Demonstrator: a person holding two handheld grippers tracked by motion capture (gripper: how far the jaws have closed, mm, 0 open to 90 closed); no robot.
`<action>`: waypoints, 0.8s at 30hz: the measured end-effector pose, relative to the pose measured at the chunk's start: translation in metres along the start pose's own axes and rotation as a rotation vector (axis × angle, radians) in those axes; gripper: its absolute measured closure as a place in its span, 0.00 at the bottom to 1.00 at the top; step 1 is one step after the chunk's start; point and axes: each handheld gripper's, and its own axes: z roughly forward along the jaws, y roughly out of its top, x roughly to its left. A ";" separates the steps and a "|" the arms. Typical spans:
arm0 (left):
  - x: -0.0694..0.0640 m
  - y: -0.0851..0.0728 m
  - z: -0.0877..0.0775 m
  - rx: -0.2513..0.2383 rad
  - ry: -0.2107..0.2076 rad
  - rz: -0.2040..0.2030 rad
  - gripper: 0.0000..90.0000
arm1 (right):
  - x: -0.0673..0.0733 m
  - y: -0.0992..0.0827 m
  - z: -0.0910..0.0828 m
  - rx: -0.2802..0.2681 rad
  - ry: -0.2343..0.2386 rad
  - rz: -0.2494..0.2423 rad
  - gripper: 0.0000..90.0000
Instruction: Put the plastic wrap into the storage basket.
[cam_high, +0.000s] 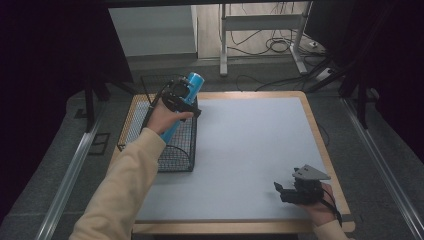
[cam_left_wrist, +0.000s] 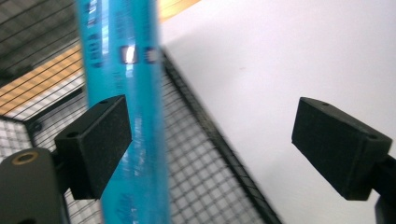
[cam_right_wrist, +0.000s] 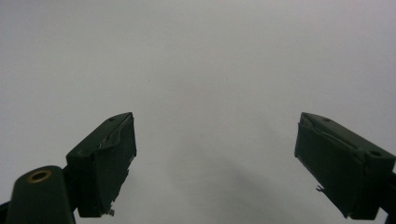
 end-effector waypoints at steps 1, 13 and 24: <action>-0.006 -0.002 -0.004 -0.015 -0.013 0.006 0.14 | 0.000 0.000 0.000 -0.002 -0.001 0.000 0.14; -0.073 -0.032 -0.032 -0.144 -0.180 0.117 0.17 | 0.002 0.001 0.000 -0.003 -0.001 -0.001 0.14; -0.137 -0.088 -0.006 -0.112 -0.293 0.233 0.17 | 0.001 0.000 -0.001 -0.005 -0.005 0.000 0.14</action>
